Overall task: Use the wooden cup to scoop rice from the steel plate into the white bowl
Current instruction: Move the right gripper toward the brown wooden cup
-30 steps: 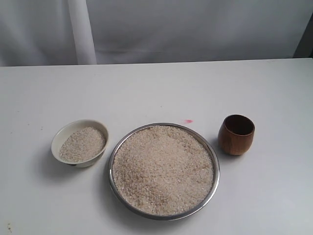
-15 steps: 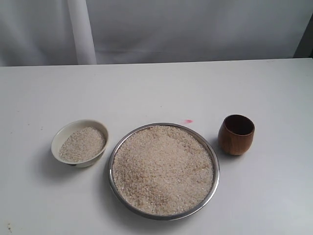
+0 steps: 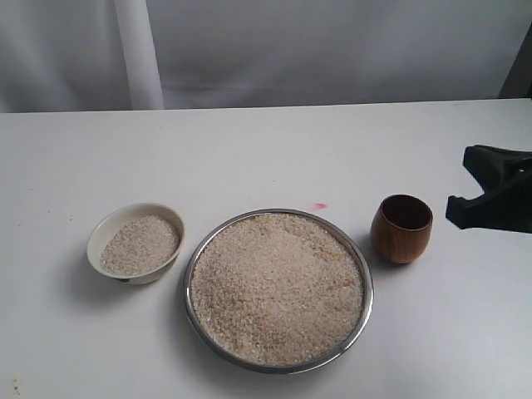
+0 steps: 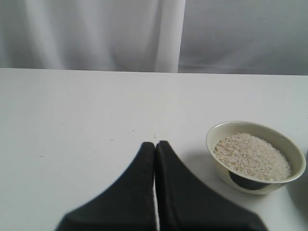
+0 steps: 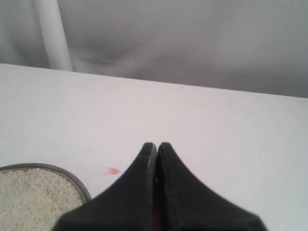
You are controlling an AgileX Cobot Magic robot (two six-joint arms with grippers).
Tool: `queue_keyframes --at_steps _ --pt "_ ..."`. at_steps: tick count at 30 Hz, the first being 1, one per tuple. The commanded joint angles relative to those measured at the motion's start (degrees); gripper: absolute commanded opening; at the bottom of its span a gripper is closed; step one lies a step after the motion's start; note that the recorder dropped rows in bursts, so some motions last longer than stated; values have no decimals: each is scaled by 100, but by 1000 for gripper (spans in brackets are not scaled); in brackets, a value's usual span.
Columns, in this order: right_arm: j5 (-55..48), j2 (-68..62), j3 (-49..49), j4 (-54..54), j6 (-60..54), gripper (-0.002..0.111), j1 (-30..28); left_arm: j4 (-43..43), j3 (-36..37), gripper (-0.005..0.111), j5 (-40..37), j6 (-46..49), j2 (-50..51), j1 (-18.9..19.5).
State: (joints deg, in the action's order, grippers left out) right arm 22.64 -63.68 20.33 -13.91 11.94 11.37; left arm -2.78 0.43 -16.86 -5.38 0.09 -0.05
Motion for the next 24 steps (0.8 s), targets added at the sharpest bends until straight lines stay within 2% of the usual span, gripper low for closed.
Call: queue_keyframes --at_steps 1,10,24 --pt "442 -144 -177 -155 46 0 10 26 -43 0 57 -14 -9 -21" --pt "894 -227 -714 87 -325 0 10 26 -43 0 57 -14 -9 -21" --pt "2019 -2218 -930 359 -1312 0 10 26 -43 0 57 -14 -9 -21"
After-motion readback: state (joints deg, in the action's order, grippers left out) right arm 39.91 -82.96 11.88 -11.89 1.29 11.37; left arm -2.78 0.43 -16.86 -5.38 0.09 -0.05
